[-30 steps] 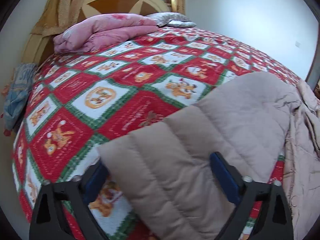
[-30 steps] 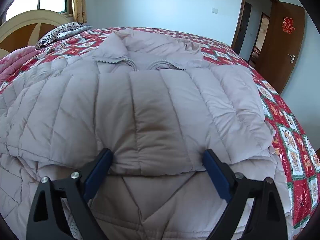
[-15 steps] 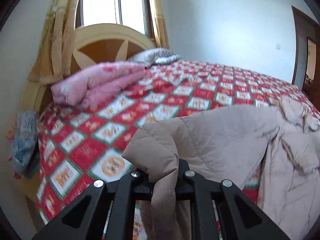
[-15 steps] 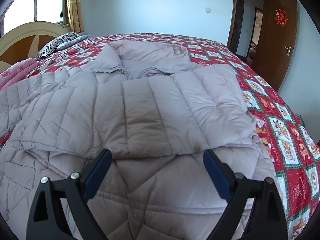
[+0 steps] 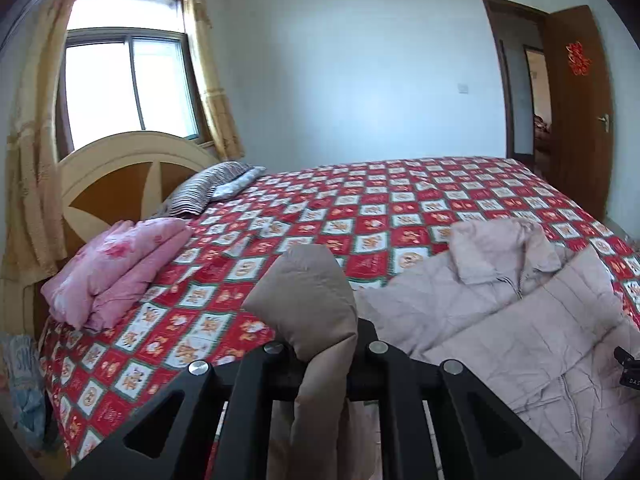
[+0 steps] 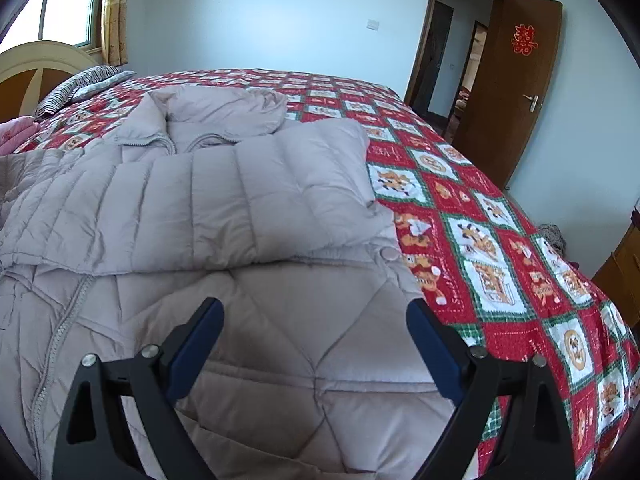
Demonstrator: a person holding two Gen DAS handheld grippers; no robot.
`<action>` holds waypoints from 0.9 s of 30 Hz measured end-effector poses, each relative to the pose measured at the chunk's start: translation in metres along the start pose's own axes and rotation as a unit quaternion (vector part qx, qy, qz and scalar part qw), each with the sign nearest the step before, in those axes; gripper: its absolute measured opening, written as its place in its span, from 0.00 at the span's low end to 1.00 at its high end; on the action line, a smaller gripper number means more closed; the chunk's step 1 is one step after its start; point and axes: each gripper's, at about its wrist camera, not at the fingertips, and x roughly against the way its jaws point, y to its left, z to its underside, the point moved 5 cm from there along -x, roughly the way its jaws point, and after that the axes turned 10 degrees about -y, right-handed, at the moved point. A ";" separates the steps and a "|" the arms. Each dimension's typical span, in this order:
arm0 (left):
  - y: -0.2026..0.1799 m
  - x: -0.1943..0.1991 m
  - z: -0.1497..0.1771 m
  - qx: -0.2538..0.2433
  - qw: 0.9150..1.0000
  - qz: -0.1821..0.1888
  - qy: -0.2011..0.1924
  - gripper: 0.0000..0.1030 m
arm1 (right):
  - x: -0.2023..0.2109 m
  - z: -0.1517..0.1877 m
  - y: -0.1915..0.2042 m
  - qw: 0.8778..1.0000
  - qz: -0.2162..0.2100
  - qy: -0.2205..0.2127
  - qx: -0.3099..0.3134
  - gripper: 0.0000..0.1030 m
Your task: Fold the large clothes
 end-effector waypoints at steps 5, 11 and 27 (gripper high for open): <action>-0.101 -0.030 0.010 -0.020 0.997 0.068 0.029 0.10 | -0.006 0.015 -0.005 0.999 -0.018 0.006 -0.029 0.92; -0.208 -0.043 0.012 -0.046 0.989 0.137 0.037 0.10 | -0.009 0.020 -0.013 0.997 -0.037 0.014 -0.063 0.92; -0.305 -0.076 0.050 -0.107 0.982 0.150 0.043 0.73 | -0.010 0.023 -0.011 0.998 -0.028 0.010 -0.060 0.92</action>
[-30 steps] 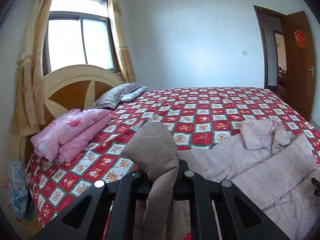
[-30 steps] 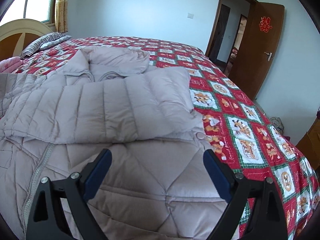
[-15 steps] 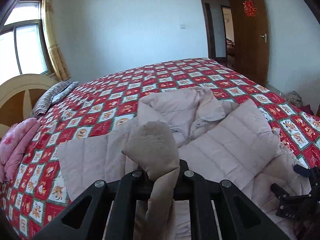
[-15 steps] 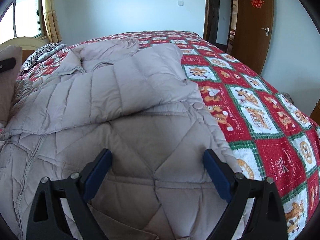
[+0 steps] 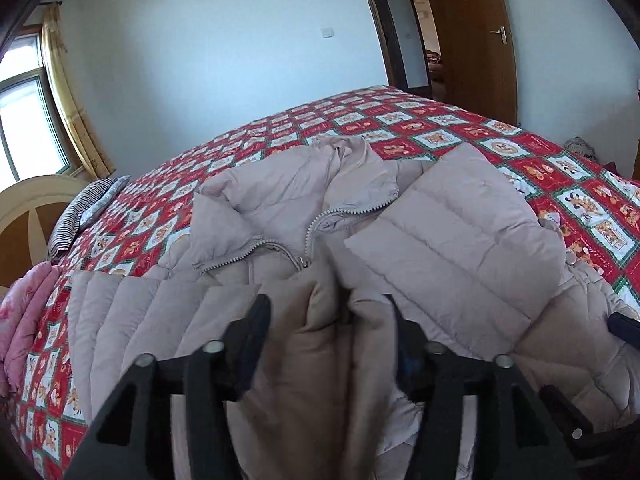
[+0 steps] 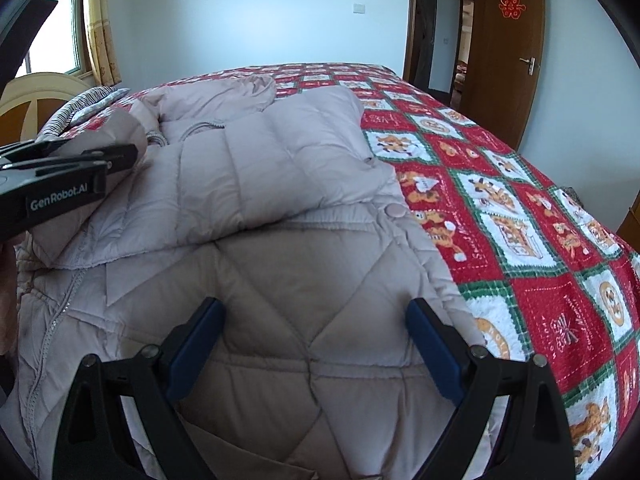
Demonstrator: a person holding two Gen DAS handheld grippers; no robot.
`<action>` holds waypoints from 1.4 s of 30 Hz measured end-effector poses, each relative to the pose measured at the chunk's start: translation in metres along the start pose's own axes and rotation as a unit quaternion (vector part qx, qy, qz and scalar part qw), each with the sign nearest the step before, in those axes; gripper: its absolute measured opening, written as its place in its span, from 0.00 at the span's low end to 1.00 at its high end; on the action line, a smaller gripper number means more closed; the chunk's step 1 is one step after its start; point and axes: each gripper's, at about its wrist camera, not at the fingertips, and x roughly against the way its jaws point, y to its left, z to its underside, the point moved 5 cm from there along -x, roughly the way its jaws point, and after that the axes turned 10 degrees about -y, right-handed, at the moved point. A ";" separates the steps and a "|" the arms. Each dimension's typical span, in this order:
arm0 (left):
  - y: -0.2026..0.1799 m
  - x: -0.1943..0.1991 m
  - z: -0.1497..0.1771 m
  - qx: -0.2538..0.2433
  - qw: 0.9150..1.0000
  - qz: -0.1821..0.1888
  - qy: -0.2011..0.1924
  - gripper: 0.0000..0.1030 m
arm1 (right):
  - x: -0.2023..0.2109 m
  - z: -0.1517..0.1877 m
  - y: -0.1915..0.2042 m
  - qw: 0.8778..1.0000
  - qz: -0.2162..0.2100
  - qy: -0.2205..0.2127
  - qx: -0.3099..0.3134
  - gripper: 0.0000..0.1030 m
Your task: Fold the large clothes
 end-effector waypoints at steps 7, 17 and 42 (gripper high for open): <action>0.031 0.029 -0.008 0.004 0.998 -0.024 -0.049 0.91 | -0.001 0.000 0.000 1.000 -0.003 0.001 -0.002 0.92; 0.126 0.048 0.073 0.061 0.996 -0.070 0.005 0.91 | -0.001 -0.009 0.004 1.000 -0.020 0.023 -0.003 0.93; 0.178 0.034 0.120 0.207 0.974 -0.082 0.044 0.92 | -0.020 -0.077 0.057 0.994 -0.100 0.024 -0.044 0.07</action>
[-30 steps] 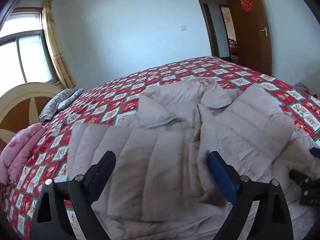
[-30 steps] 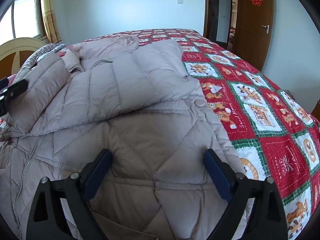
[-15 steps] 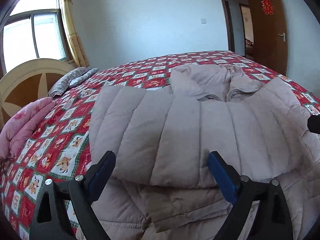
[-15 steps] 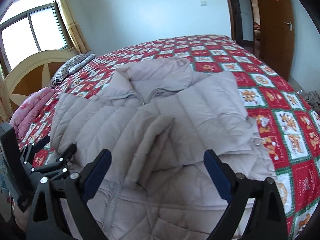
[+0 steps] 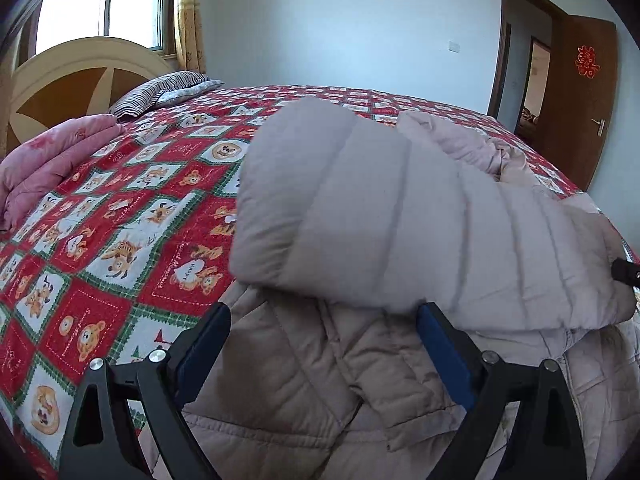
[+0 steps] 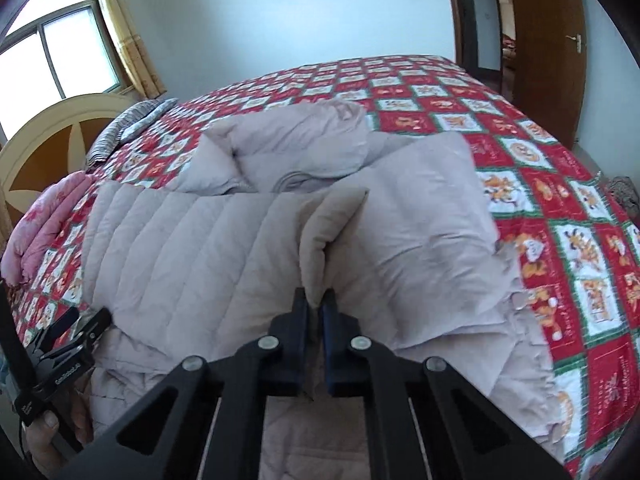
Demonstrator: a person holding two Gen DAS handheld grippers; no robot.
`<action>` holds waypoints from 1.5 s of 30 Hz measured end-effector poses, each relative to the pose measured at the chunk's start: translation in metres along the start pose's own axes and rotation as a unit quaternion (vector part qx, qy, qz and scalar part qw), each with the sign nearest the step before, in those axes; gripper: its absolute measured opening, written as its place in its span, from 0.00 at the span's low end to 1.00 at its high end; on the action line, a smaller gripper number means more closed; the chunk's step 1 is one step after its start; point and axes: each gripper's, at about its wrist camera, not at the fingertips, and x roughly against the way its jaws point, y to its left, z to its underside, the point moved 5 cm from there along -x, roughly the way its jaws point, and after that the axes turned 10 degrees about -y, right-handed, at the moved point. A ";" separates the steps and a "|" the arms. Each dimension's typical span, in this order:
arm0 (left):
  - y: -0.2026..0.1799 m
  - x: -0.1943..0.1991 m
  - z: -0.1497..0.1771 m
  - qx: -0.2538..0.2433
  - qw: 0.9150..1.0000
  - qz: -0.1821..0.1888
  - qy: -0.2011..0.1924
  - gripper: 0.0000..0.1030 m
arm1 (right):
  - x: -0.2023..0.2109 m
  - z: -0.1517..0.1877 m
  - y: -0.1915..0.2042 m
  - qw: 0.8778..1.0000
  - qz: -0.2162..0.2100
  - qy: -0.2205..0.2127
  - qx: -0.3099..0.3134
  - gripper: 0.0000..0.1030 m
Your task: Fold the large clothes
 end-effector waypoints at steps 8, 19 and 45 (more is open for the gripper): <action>0.007 -0.001 -0.004 0.007 1.000 -0.017 0.015 0.92 | -0.018 0.011 -0.051 0.997 0.069 0.021 0.006 0.09; -0.007 -0.020 -0.073 -0.036 0.998 -0.035 -0.039 0.92 | 0.026 -0.027 -0.033 0.992 0.094 -0.087 0.019 0.59; -0.006 -0.086 -0.016 -0.022 0.997 -0.034 0.061 0.99 | -0.056 0.022 -0.015 0.995 0.064 0.005 0.072 0.59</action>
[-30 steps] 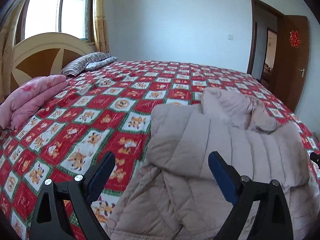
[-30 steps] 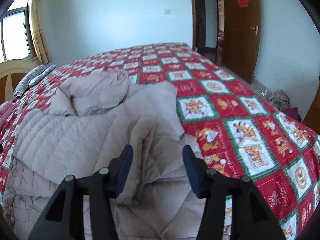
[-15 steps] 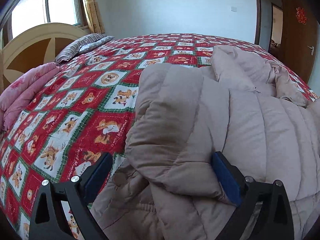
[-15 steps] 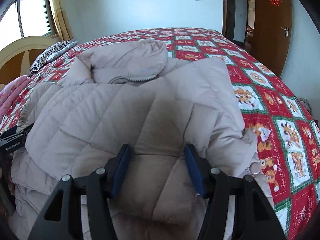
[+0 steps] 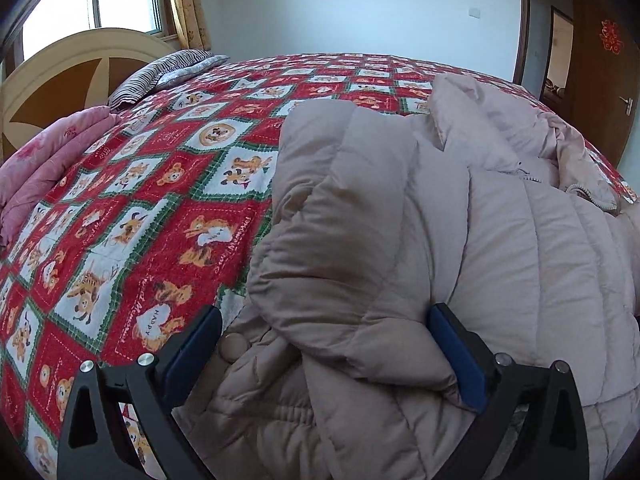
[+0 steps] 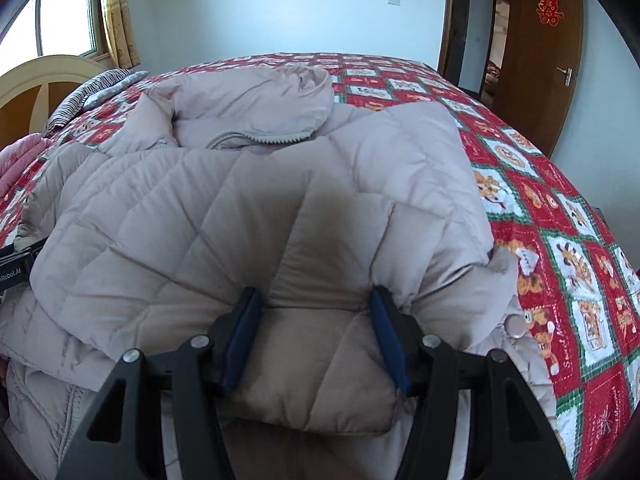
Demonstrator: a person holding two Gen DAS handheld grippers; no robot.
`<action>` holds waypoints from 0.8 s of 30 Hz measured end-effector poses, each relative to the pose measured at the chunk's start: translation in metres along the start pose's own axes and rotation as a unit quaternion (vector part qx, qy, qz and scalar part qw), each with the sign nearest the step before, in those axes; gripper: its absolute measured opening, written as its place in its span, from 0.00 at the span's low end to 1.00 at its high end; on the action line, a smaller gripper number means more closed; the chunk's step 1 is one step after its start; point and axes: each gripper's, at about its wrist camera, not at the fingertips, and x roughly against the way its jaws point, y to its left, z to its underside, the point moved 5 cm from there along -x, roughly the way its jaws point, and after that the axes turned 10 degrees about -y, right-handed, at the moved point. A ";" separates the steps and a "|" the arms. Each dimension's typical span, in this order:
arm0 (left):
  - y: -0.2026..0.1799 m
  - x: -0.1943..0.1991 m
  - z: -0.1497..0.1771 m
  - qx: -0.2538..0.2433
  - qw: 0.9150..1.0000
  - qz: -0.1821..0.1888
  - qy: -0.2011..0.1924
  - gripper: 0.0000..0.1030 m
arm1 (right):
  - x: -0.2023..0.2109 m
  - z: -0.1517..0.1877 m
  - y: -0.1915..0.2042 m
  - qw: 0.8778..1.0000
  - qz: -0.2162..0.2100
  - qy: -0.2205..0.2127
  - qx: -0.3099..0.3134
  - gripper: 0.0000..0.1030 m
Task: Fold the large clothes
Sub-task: 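Grasp the jacket hem with the right gripper and lift it toward the collar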
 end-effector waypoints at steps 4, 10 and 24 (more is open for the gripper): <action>0.001 -0.002 0.000 0.002 1.000 0.002 0.002 0.99 | -0.001 0.000 0.002 1.000 0.008 0.000 0.008 0.59; 0.012 -0.005 -0.004 0.027 0.998 0.046 0.039 0.99 | 0.001 -0.004 -0.002 1.000 -0.019 0.004 0.000 0.64; 0.000 0.039 -0.105 -0.008 0.996 0.058 -0.061 0.99 | 0.014 -0.065 -0.011 0.996 -0.083 -0.024 -0.013 0.83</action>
